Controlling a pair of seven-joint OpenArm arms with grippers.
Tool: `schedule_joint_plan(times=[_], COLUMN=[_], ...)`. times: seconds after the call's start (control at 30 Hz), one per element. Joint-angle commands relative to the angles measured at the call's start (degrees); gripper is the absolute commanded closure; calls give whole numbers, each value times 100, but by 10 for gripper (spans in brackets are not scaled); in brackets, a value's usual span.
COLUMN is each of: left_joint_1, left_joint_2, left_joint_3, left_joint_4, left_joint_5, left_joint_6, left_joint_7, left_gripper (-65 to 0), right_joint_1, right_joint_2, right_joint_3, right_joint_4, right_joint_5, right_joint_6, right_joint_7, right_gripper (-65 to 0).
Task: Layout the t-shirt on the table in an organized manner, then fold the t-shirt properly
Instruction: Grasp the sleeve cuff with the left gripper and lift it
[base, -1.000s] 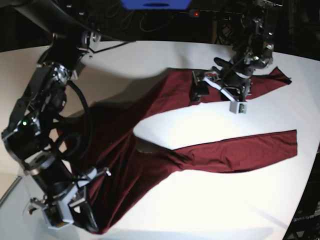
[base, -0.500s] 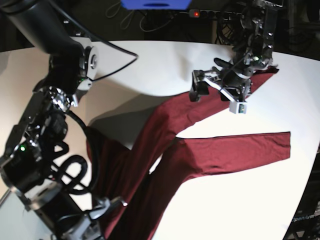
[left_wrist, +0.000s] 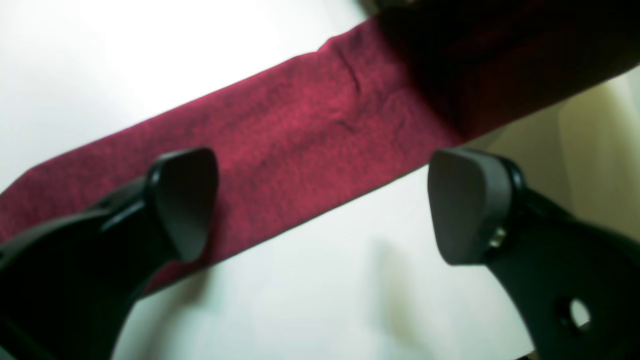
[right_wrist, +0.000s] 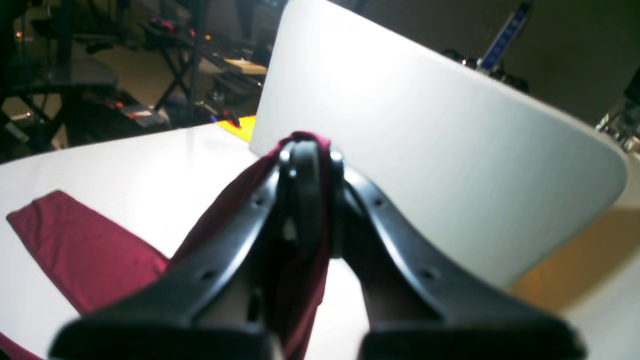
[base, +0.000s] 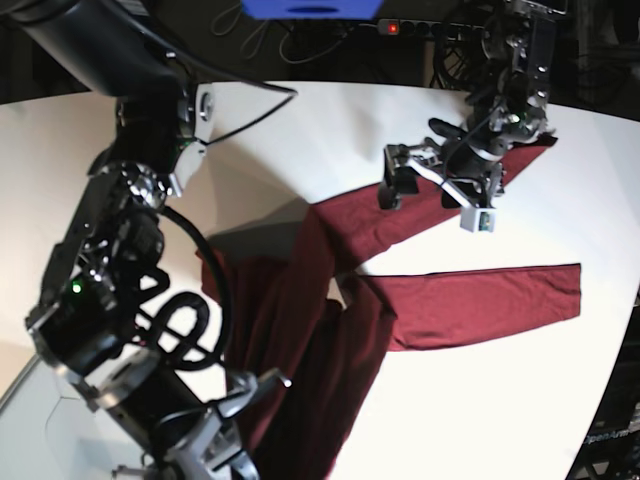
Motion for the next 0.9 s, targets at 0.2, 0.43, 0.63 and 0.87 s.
schedule_joint_plan(times=[0.2, 0.43, 0.63, 0.87], left_joint_1=[-420, -235, -15, 143], left_joint_2=[13, -523, -1262, -1358], left_joint_3=[5, 876, 1658, 1702], left_joint_4=[-965, -956, -419, 1242], left_joint_5=[-77, -77, -77, -86], left_joint_6=[-36, -36, -36, -53], left_joint_7=[-91, 279, 938, 1000], left_gripper=[-650, -650, -650, -650], right_joint_1=[33, 42, 86, 112], right_joint_2=[175, 175, 290, 272], right_joint_3=[63, 186, 195, 195], right_joint_4=[56, 39, 47, 47], right_joint_5=[-19, -678, -678, -678], right_joint_6=[-5, -5, -5, -5], right_joint_7=[209, 253, 253, 245], right_gripper=[-16, -17, -17, -18])
